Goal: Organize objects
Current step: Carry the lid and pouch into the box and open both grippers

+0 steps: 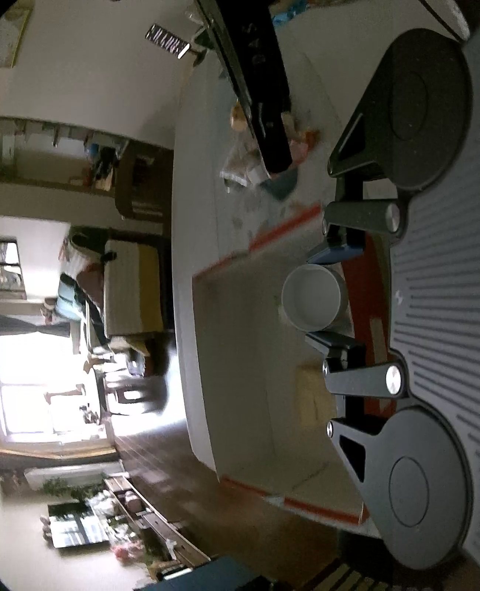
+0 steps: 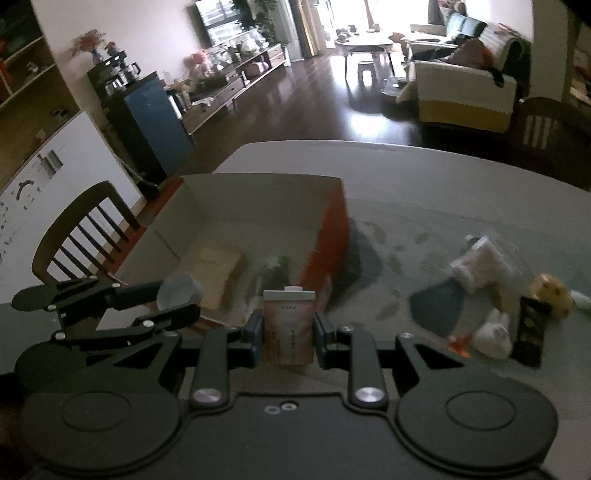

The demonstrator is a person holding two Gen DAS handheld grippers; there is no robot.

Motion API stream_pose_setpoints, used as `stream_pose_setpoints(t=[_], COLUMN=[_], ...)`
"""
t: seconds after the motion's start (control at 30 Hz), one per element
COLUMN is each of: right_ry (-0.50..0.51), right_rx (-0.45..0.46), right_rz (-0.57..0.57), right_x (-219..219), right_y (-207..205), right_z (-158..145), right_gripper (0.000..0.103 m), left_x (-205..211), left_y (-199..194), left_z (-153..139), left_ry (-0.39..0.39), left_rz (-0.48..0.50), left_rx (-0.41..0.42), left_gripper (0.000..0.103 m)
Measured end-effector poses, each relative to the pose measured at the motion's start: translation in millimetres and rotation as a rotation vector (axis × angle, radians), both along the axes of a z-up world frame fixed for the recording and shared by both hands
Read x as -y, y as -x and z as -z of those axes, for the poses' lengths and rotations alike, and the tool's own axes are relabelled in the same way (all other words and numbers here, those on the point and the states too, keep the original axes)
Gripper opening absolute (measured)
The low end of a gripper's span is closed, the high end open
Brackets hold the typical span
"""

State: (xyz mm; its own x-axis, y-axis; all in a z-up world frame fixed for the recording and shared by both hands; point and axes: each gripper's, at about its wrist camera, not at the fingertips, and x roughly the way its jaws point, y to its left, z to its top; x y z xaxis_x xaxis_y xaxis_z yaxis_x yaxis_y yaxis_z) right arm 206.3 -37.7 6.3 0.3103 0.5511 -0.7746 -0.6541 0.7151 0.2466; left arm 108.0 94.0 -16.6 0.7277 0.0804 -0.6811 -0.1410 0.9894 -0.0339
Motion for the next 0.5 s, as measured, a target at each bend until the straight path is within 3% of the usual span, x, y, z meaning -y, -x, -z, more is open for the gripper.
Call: stream_pose_setpoints(t=[0.5], right_ry=[0.049], right_rx=[-0.007], right_rz=[-0.081], right_x=[-88.9], right_y=[-16.1], right_z=[31.9], right_gripper=[0.027], left_x=[-92.5], left_y=[-39.4], left_z=[15.8], left_ry=[-0.076], left_rz=[-0.043], left_rx=[-0.084], left_gripper=[0.038])
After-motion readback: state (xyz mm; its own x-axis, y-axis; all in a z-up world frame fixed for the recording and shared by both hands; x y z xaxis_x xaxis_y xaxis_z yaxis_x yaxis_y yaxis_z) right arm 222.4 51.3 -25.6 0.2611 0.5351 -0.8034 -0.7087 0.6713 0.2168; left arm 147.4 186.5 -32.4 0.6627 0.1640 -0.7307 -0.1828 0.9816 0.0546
